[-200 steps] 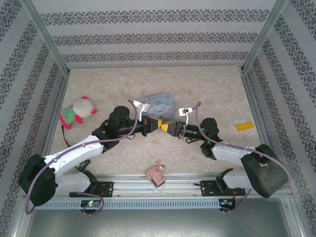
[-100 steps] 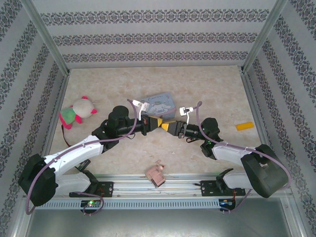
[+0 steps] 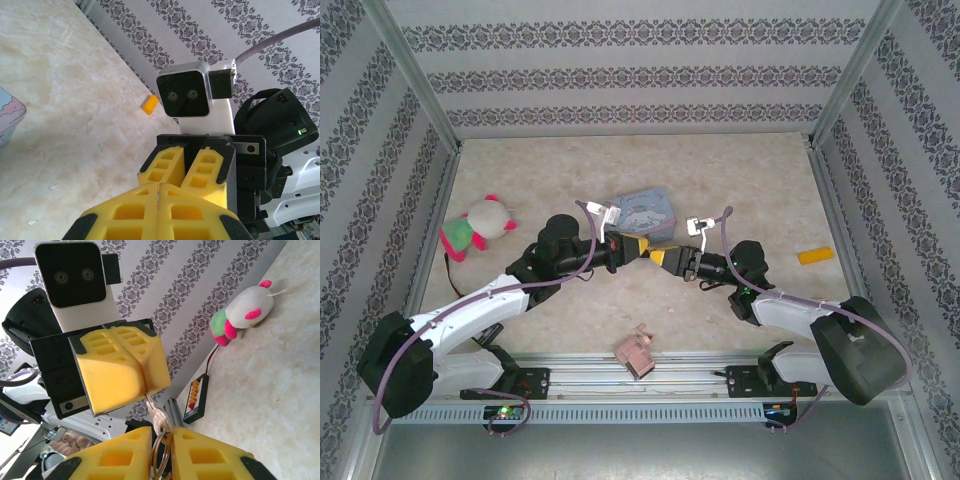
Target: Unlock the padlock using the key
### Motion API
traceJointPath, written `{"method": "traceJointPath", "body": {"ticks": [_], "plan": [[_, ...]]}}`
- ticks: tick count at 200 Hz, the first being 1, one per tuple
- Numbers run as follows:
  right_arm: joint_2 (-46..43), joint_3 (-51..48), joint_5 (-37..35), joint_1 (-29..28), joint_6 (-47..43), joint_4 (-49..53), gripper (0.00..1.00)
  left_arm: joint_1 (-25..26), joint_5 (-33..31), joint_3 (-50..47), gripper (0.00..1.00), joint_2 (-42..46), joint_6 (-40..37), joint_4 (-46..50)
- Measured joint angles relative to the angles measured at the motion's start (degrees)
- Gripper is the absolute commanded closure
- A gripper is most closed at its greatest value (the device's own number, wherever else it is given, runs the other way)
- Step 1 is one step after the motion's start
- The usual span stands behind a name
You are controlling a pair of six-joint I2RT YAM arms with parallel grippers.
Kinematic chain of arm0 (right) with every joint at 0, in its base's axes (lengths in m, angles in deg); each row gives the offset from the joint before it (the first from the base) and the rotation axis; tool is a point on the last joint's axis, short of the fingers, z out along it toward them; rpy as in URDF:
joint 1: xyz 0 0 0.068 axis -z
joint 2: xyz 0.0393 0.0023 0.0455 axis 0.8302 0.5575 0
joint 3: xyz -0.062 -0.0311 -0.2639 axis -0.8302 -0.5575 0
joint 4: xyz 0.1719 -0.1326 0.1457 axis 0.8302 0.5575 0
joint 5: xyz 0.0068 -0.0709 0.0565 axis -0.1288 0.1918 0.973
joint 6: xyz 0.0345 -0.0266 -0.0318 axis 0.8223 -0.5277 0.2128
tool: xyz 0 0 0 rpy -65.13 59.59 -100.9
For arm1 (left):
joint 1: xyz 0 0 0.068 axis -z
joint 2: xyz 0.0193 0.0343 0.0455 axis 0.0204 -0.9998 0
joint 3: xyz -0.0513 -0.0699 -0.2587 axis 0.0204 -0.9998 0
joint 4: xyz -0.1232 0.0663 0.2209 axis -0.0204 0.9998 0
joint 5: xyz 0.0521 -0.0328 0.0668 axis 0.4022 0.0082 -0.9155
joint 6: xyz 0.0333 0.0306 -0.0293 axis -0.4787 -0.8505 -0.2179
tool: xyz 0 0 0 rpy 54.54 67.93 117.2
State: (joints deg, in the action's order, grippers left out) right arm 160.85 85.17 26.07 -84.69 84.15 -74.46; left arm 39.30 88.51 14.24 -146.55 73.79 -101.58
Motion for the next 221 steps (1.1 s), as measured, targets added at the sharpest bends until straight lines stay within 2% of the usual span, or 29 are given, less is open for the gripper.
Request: {"method": "traceJointPath", "body": {"ticks": [44, 53, 61, 74, 97, 112, 129, 160, 193, 221], "plan": [[-0.46, -0.31, -0.02, 0.0, 0.17, 0.07, 0.99, -0.02, -0.04, -0.02, 1.0, 0.0, 0.44, -0.17], [-0.61, -0.37, -0.04, 0.0, 0.2, 0.04, 1.0, -0.02, -0.04, -0.04, 1.0, 0.0, 0.5, -0.26], [-0.76, -0.37, -0.09, 0.0, 0.22, 0.09, 1.0, -0.02, -0.04, -0.04, 0.93, 0.0, 0.68, -0.42], [-1.05, -0.42, -0.17, 0.0, 0.2, 0.09, 1.0, 0.0, -0.07, -0.07, 0.75, 0.0, 0.76, -0.66], [-2.12, -0.7, -0.22, -0.02, 0.02, 0.17, 1.0, -0.17, -0.52, -0.33, 0.56, 0.0, 1.31, -0.83], [-2.71, -0.81, -0.46, -0.02, -0.26, 0.9, 1.0, -0.35, -0.92, -0.59, 0.48, 0.0, 1.29, -0.87], [-3.32, -0.85, -1.01, -0.02, -1.11, 2.58, 1.0, -0.37, -1.57, -0.79, 0.35, 0.0, 1.29, -0.87], [-5.2, -0.85, -2.99, -0.02, -4.15, 8.83, 1.0, -0.37, -3.43, -0.92, 0.01, 1.11, 1.51, -0.76], [-9.64, -0.79, -7.45, -0.48, -9.46, 20.76, 1.0, -0.37, -7.93, -0.96, 0.01, 3.98, 1.2, -0.33], [-16.22, -0.68, -14.23, -2.08, -15.52, 34.62, 1.0, -0.15, -14.69, -1.97, 0.01, 6.99, 0.83, 1.16]]}}
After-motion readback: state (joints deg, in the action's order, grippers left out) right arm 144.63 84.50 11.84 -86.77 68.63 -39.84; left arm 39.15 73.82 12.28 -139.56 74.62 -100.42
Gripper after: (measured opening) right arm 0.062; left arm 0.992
